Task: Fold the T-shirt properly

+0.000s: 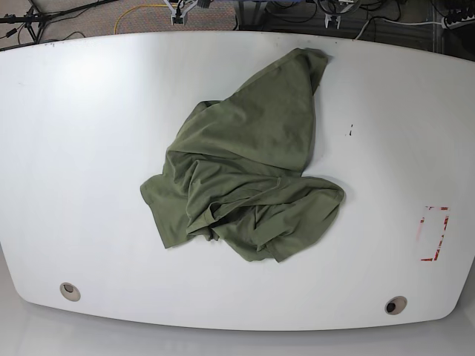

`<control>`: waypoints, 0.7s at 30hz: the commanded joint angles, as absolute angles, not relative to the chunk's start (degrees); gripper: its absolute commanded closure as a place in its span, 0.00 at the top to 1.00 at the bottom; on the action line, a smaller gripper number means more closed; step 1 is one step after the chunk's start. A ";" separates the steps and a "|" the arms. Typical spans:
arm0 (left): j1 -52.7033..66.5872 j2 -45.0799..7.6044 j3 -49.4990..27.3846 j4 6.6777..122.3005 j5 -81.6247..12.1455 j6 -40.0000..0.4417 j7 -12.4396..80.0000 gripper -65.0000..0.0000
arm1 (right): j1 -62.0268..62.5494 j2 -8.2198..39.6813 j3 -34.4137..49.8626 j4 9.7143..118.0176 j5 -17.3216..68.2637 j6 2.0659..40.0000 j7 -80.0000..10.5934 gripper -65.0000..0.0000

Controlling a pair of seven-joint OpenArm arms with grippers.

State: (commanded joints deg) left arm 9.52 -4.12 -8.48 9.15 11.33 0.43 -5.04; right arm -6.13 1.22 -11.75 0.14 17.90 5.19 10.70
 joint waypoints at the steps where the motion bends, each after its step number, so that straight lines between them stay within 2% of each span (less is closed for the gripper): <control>1: 9.60 -4.12 -8.43 9.50 11.31 0.40 -5.10 0.61 | -6.13 1.22 -11.70 0.11 17.86 5.23 10.67 0.14; 16: 10.82 -4.17 -8.68 13.08 11.55 0.49 -5.71 0.61 | -7.36 1.46 -11.68 1.83 17.90 5.18 11.02 0.13; 21: 14.55 -4.81 -8.73 19.02 11.46 0.47 -6.04 0.60 | -9.96 1.46 -11.54 5.49 17.90 5.15 11.16 0.13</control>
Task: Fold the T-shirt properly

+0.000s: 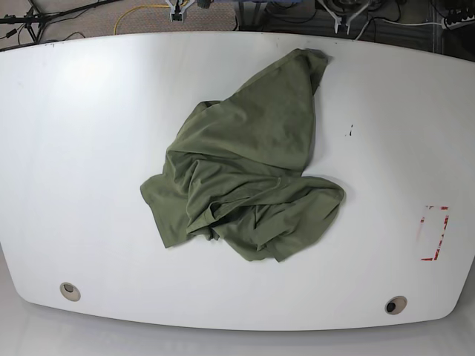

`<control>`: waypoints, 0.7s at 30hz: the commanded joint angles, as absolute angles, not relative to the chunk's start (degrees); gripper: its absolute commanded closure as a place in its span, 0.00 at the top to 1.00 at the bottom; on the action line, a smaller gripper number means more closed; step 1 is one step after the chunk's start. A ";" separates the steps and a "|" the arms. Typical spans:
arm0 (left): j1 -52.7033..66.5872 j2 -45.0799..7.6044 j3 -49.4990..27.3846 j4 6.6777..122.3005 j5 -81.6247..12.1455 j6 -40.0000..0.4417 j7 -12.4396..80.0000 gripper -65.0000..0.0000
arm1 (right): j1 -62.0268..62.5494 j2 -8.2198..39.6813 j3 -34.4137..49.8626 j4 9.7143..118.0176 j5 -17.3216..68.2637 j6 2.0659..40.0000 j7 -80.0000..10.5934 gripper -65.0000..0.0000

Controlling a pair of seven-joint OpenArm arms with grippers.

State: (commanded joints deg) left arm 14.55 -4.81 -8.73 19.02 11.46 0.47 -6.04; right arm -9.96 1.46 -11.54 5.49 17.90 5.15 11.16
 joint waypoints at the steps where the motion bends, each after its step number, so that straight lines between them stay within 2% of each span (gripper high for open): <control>1: 14.80 -4.84 -8.75 19.53 11.48 0.46 -6.11 0.60 | -10.27 1.51 -11.53 6.08 17.88 5.14 11.14 0.13; 11: 18.50 -4.82 -9.41 27.29 11.18 0.35 -5.32 0.56 | -13.99 1.69 -11.43 11.64 17.99 5.06 12.27 0.13; 13: 22.43 -4.49 -9.81 35.09 11.40 0.30 -4.09 0.44 | -18.40 2.68 -11.40 18.24 18.07 4.85 12.99 0.12; 21: 26.25 -4.16 -9.96 41.90 11.37 0.20 -4.32 0.46 | -23.23 3.37 -11.15 26.99 18.19 4.85 13.37 0.12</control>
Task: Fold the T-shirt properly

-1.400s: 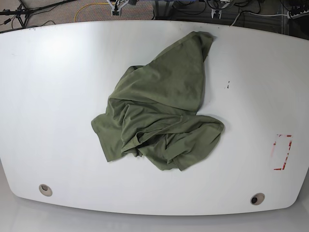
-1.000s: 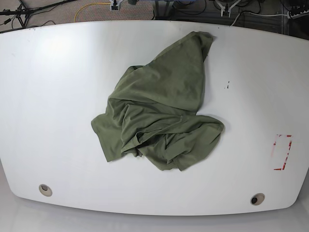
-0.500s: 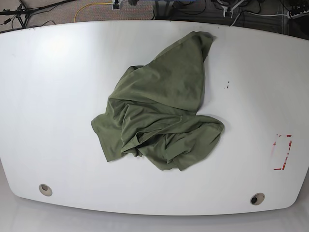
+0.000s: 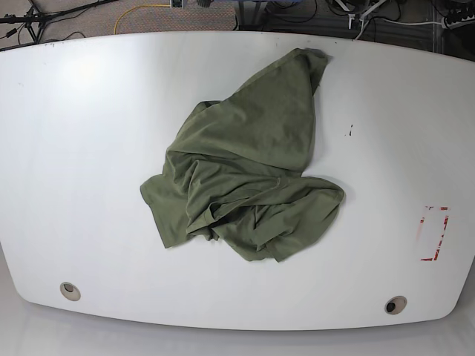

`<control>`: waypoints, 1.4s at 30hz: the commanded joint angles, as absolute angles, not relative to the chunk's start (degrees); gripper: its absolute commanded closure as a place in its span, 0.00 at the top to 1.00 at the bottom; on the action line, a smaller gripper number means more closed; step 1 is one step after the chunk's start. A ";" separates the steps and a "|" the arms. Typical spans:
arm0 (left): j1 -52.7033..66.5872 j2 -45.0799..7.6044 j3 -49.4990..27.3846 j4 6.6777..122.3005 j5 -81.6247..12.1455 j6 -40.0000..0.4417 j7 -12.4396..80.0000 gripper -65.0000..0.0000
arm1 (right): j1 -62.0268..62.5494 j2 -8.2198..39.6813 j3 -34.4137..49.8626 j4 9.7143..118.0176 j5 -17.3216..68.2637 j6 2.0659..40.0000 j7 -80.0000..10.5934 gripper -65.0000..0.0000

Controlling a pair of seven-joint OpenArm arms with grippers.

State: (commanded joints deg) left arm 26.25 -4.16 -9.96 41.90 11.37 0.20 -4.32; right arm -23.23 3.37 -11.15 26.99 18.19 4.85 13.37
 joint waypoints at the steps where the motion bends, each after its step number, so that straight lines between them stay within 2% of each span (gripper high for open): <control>1: 26.83 -4.10 -9.84 42.90 11.40 0.19 -4.54 0.47 | -23.80 3.58 -11.17 28.02 18.26 4.84 13.32 0.12; 6: 29.48 -3.68 -8.77 47.38 11.44 0.11 -5.73 0.49 | -26.15 4.43 -11.22 32.09 18.37 4.80 13.02 0.12; 8: 34.45 -2.73 -7.37 54.48 11.23 -0.14 -6.92 0.51 | -30.73 5.62 -11.51 38.30 18.30 4.44 12.62 0.12; 16: 37.21 -2.52 -7.30 57.52 11.18 -1.16 -7.22 0.52 | -33.11 5.94 -11.49 41.34 18.41 4.51 12.75 0.12; 26: 38.86 -3.03 -7.18 58.22 10.85 -5.23 -9.38 0.54 | -34.48 5.39 -11.62 42.40 18.09 4.07 11.59 0.12; 34: 38.02 -3.16 -7.19 56.67 10.93 -4.47 -10.34 0.54 | -34.18 5.19 -11.67 41.38 18.12 3.99 11.62 0.12; 38: 38.54 -3.62 -7.49 56.22 11.24 -2.84 -12.40 0.52 | -34.14 5.11 -11.65 41.54 18.01 3.75 11.05 0.12; 40: 39.17 -5.34 -8.00 54.77 10.78 -0.87 -16.50 0.49 | -36.80 5.43 -11.14 45.11 17.77 3.66 11.08 0.12; 42: 39.24 -5.58 -7.91 54.92 10.60 -0.89 -16.46 0.49 | -37.49 5.52 -11.02 46.21 17.70 3.76 11.04 0.12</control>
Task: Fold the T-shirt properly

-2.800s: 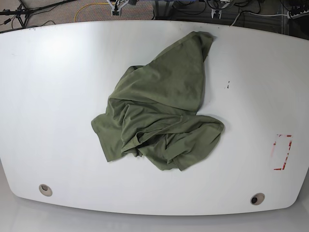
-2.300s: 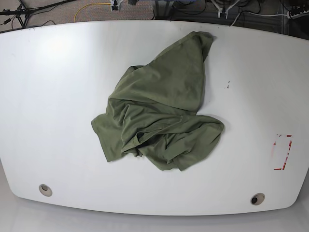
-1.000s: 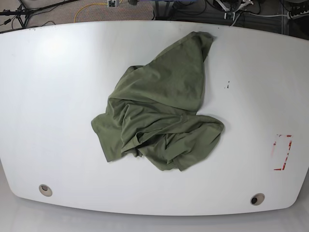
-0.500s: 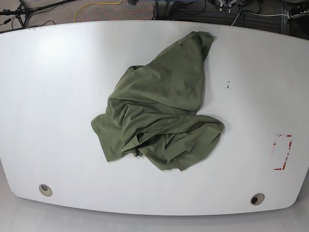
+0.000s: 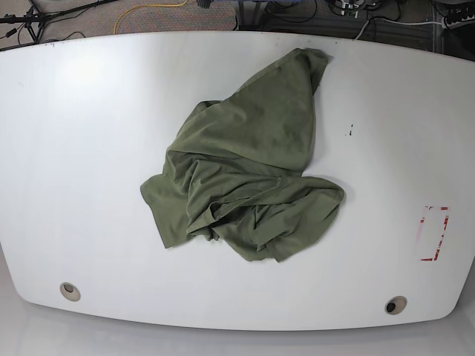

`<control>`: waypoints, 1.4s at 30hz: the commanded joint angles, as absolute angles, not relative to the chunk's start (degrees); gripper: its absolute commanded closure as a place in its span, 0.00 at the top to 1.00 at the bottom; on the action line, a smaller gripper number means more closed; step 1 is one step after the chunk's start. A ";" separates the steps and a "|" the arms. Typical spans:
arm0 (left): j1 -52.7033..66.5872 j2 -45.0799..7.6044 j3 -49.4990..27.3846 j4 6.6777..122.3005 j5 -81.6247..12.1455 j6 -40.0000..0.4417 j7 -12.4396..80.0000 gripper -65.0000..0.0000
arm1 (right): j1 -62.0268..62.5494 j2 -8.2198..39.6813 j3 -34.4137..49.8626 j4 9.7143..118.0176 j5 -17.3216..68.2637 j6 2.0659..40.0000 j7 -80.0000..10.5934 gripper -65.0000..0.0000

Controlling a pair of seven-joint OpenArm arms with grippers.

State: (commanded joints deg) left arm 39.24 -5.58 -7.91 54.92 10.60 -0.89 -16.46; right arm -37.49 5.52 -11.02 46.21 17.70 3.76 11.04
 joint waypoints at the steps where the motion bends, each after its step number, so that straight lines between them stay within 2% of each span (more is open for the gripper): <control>1: 39.35 -5.73 -7.94 54.97 10.52 -0.90 -16.52 0.49 | -37.91 5.54 -11.00 46.82 17.68 3.73 11.06 0.12; 10: 40.57 -6.20 -7.94 58.10 9.82 -0.91 -14.93 0.49 | -42.07 5.92 -10.72 54.16 17.59 3.85 10.95 0.12; 12: 41.74 -5.67 -7.59 63.92 9.53 -1.54 -10.05 0.50 | -45.04 6.40 -10.99 60.32 17.91 3.45 11.13 0.12; 26: 47.22 -5.17 -7.43 72.20 8.98 -2.34 -7.90 0.51 | -51.83 7.31 -10.94 70.60 18.09 3.39 11.69 0.11; 28: 51.78 -4.60 -7.33 76.88 9.04 -2.91 -8.50 0.52 | -56.18 8.13 -11.41 74.76 18.24 3.45 12.43 0.11; 42: 56.27 -4.75 -8.21 81.13 5.80 -2.75 -9.73 0.53 | -60.23 8.06 -11.57 79.33 18.11 3.60 12.49 0.11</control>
